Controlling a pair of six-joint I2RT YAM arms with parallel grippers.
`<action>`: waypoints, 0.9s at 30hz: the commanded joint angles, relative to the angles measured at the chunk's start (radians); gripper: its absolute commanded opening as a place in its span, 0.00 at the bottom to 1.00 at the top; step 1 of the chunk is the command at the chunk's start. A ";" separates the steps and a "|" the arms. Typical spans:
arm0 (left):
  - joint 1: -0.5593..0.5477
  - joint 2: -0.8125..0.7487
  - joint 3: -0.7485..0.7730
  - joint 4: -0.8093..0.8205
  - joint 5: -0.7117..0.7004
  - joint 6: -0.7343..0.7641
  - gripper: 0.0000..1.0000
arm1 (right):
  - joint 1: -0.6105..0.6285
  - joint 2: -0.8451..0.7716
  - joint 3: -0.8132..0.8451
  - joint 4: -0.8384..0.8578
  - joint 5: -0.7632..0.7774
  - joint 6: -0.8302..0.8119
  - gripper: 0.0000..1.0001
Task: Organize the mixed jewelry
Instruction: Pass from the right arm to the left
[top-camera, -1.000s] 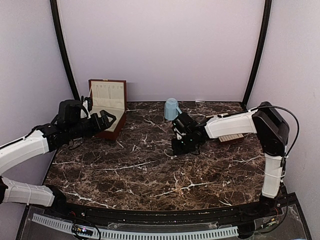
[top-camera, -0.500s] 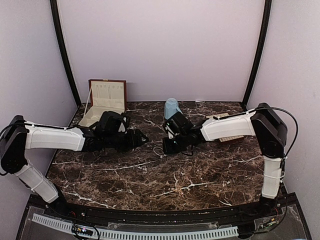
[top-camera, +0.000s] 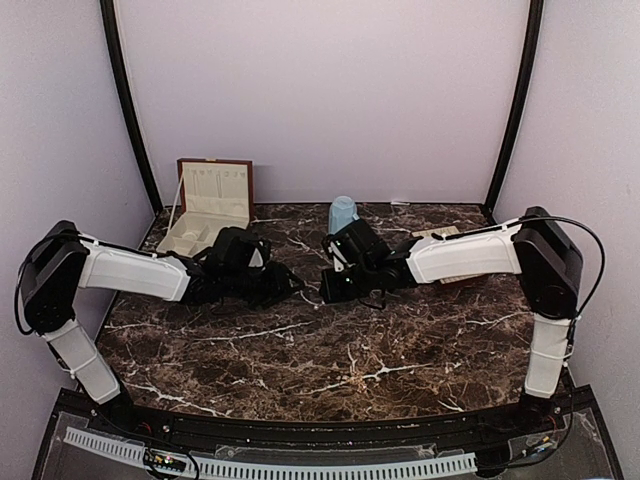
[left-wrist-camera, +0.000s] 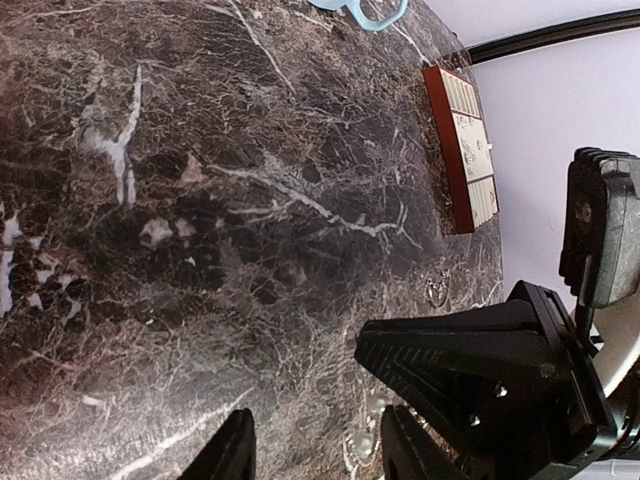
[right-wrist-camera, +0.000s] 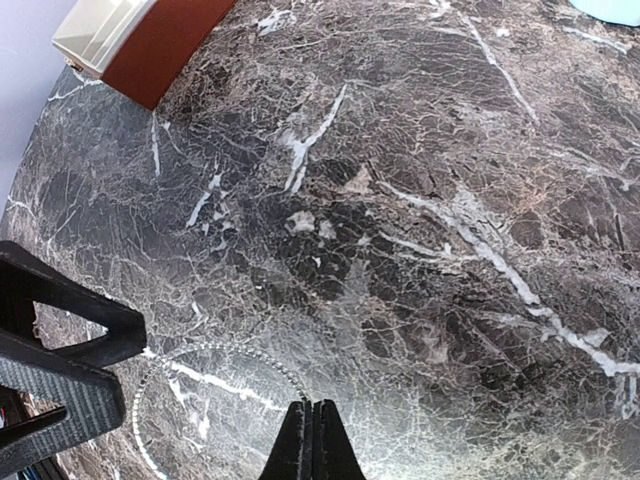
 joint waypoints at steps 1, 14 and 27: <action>-0.002 0.007 0.040 0.040 0.029 -0.014 0.42 | 0.016 -0.039 -0.018 0.041 -0.002 -0.013 0.00; -0.003 0.037 0.052 0.021 0.034 -0.029 0.33 | 0.022 -0.043 -0.021 0.051 -0.003 -0.012 0.00; -0.004 0.056 0.067 0.014 0.049 -0.029 0.23 | 0.025 -0.042 -0.023 0.061 -0.010 -0.009 0.00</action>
